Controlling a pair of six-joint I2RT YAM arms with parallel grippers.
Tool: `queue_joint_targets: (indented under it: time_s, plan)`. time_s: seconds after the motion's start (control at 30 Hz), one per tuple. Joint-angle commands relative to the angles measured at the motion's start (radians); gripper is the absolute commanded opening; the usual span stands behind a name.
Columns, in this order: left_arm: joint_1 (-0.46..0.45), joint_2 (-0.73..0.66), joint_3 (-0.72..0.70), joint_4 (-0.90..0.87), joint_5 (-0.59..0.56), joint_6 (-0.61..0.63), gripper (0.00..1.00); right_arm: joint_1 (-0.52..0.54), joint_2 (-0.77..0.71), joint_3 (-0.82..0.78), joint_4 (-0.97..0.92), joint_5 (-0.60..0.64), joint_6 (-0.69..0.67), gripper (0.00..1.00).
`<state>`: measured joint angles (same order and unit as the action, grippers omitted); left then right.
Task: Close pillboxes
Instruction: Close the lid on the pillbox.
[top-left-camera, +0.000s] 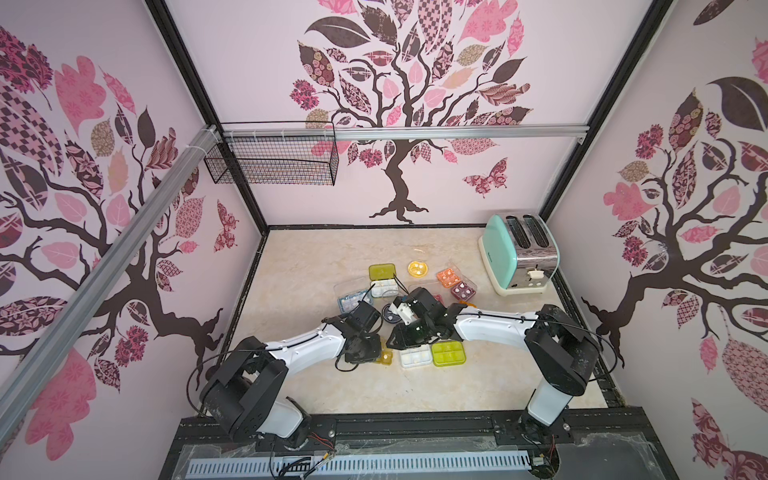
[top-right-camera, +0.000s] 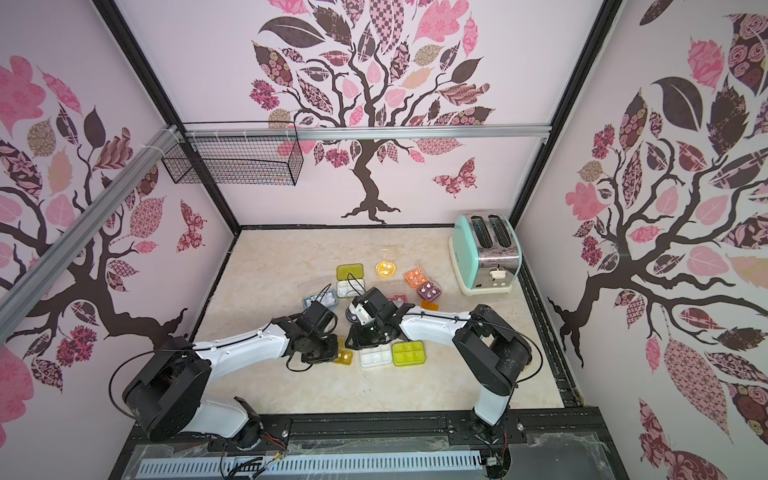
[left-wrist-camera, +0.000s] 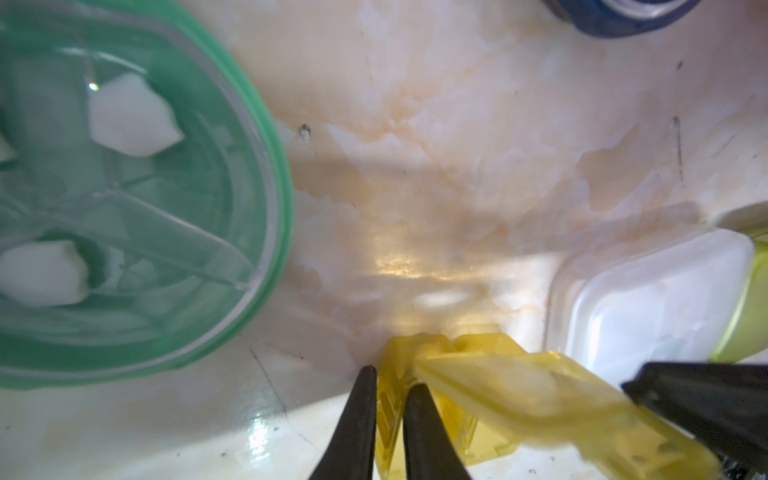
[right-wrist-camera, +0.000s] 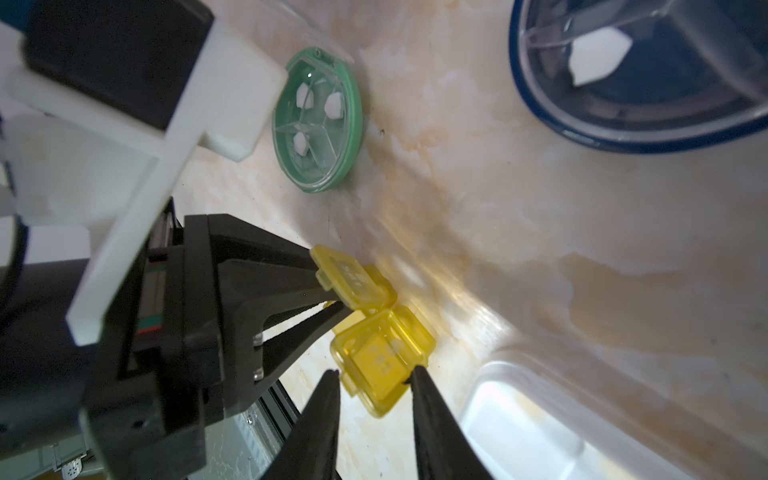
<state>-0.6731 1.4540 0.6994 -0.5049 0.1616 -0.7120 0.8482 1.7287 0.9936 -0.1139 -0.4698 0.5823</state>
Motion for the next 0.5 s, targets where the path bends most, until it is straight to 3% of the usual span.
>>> queue_joint_targets:
  time_s: [0.0, 0.47]
  plan:
    - [-0.003, 0.006, -0.005, 0.015, -0.011, -0.007, 0.16, 0.005, -0.048, 0.028, -0.037, 0.014, -0.013, 0.35]
    - [-0.003, -0.003, -0.002, 0.014, -0.013, 0.005, 0.16, 0.002, 0.027, 0.118, -0.080, 0.095, -0.076, 0.29]
